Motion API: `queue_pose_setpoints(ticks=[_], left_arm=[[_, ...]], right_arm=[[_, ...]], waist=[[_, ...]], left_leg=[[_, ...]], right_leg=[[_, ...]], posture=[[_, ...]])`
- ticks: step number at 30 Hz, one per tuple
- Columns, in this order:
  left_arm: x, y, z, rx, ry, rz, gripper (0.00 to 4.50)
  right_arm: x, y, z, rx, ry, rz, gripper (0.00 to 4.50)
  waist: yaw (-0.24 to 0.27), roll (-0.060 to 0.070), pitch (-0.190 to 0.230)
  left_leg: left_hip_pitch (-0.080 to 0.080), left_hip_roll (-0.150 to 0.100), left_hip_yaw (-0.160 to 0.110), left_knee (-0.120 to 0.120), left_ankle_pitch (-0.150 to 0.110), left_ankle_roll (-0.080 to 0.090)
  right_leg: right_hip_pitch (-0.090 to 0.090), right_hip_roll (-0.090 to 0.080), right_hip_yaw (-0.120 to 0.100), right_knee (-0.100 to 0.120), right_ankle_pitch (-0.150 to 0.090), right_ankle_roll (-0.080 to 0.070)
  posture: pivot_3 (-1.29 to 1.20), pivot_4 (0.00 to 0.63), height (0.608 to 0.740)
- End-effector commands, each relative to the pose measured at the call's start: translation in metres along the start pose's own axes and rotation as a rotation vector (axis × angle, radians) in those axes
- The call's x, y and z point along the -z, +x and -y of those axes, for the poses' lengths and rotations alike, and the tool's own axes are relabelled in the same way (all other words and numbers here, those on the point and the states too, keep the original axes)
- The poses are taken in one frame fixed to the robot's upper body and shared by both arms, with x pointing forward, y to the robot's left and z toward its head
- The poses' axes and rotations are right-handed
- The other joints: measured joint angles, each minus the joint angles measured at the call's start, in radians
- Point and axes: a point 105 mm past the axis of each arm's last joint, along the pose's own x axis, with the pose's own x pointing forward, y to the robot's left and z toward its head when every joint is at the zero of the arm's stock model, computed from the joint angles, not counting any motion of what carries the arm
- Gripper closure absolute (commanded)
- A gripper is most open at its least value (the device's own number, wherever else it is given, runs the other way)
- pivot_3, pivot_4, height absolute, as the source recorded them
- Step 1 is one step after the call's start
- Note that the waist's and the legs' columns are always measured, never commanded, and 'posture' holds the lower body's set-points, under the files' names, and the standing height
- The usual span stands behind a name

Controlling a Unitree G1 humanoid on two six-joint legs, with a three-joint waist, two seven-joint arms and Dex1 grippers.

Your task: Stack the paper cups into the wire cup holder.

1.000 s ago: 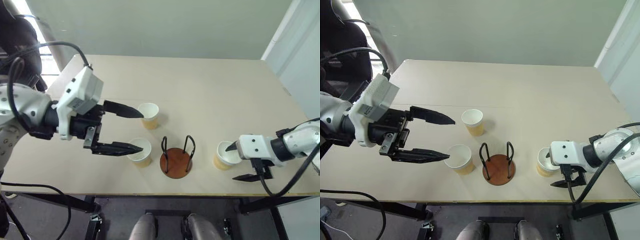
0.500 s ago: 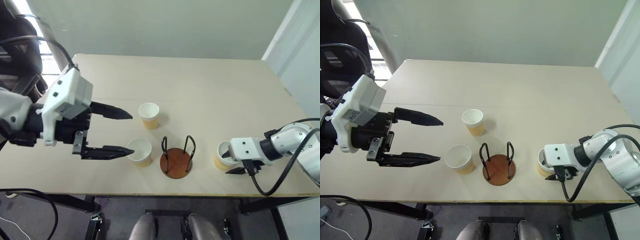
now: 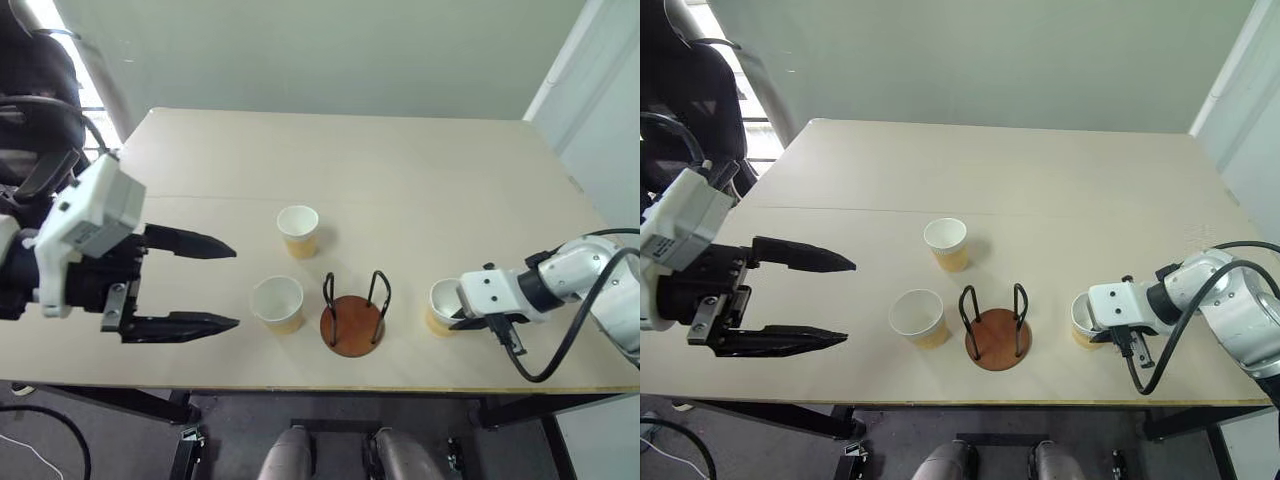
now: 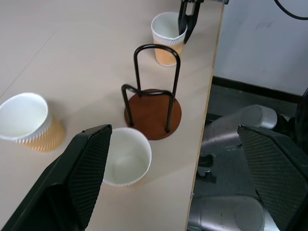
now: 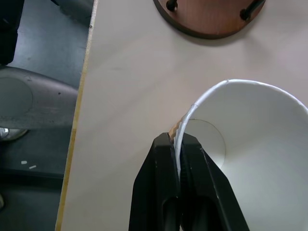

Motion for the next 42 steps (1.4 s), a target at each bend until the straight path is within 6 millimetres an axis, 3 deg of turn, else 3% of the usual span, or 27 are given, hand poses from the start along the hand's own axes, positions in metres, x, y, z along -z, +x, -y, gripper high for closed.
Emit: queue_pose_setpoints(ticks=[1, 5, 8, 13, 14, 17, 23, 27, 34, 42], left_arm=[[-0.004, -0.013, -0.003, -0.050, 0.048, 0.000, 0.00], [0.000, -0.020, -0.004, -0.059, 0.050, -0.002, 0.00], [0.000, -0.023, -0.004, -0.063, 0.049, 0.005, 0.00], [0.000, -0.024, -0.004, -0.062, 0.050, 0.007, 0.00], [0.000, -0.024, -0.003, -0.057, 0.053, 0.009, 0.00], [-0.001, -0.023, -0.001, -0.051, 0.057, 0.010, 0.00], [0.001, -0.022, 0.001, -0.053, 0.053, 0.005, 0.00], [0.001, -0.021, 0.001, -0.057, 0.053, 0.003, 0.00], [0.002, -0.021, 0.001, -0.065, 0.055, -0.002, 0.00], [0.001, -0.021, 0.001, -0.064, 0.053, -0.006, 0.00]], right_arm=[[-0.018, -0.025, 0.010, 0.038, -0.056, 0.072, 4.48], [-0.041, -0.057, 0.021, 0.070, -0.102, 0.172, 4.48], [-0.081, -0.090, 0.032, 0.117, -0.205, 0.314, 4.48], [-0.122, -0.104, 0.039, 0.120, -0.283, 0.490, 4.48], [-0.130, -0.098, 0.037, 0.088, -0.306, 0.515, 4.48], [-0.143, -0.072, 0.030, 0.012, -0.331, 0.552, 4.48], [-0.144, -0.033, 0.039, 0.028, -0.323, 0.502, 4.48], [-0.143, -0.020, 0.039, 0.022, -0.333, 0.481, 4.48], [-0.145, -0.006, 0.038, 0.008, -0.344, 0.475, 4.48], [-0.148, -0.012, 0.038, 0.004, -0.376, 0.466, 4.48]], waist=[[-0.001, 0.000, 0.000], [-0.001, 0.000, 0.000], [-0.002, 0.001, 0.001], [-0.002, -0.001, -0.001], [-0.002, -0.001, -0.001], [-0.004, -0.002, -0.001], [-0.004, -0.002, -0.001], [-0.004, -0.002, -0.001], [-0.004, -0.003, -0.001], [-0.005, -0.003, -0.001]], left_leg=[[0.000, 0.000, 0.000, 0.000, 0.000, 0.000], [-0.001, 0.000, 0.000, 0.000, 0.000, 0.000], [-0.001, 0.001, 0.000, 0.000, 0.000, -0.001], [0.002, 0.015, -0.009, 0.000, -0.006, -0.013], [0.003, 0.022, -0.011, 0.001, -0.008, -0.016], [0.007, 0.034, -0.011, -0.003, -0.011, -0.021], [0.020, 0.060, -0.005, -0.009, -0.016, -0.044], [0.030, 0.067, -0.003, -0.009, -0.015, -0.050], [0.034, 0.068, -0.002, -0.006, -0.016, -0.049], [0.034, 0.068, 0.000, -0.005, -0.016, -0.048]], right_leg=[[0.000, 0.000, 0.000, 0.000, 0.000, 0.000], [-0.001, 0.000, 0.000, 0.000, -0.001, -0.001], [-0.001, 0.001, 0.000, 0.000, -0.001, -0.003], [-0.001, 0.020, -0.001, -0.002, -0.003, -0.024], [0.001, 0.027, -0.001, -0.003, 0.001, -0.034], [0.000, 0.038, -0.004, 0.000, 0.000, -0.041], [0.012, 0.068, 0.000, 0.004, -0.002, -0.046], [0.016, 0.079, 0.003, 0.003, -0.002, -0.047], [0.020, 0.080, 0.007, 0.000, -0.002, -0.047], [0.019, 0.080, 0.010, 0.000, -0.001, -0.050]], posture=[[0.00, 0.150, 0.740], [0.00, 0.150, 0.740], [0.00, 0.150, 0.740], [0.00, 0.150, 0.740], [0.00, 0.150, 0.740], [0.00, 0.150, 0.740], [0.00, 0.150, 0.740], [0.00, 0.150, 0.740], [0.00, 0.150, 0.740], [0.00, 0.150, 0.740]])
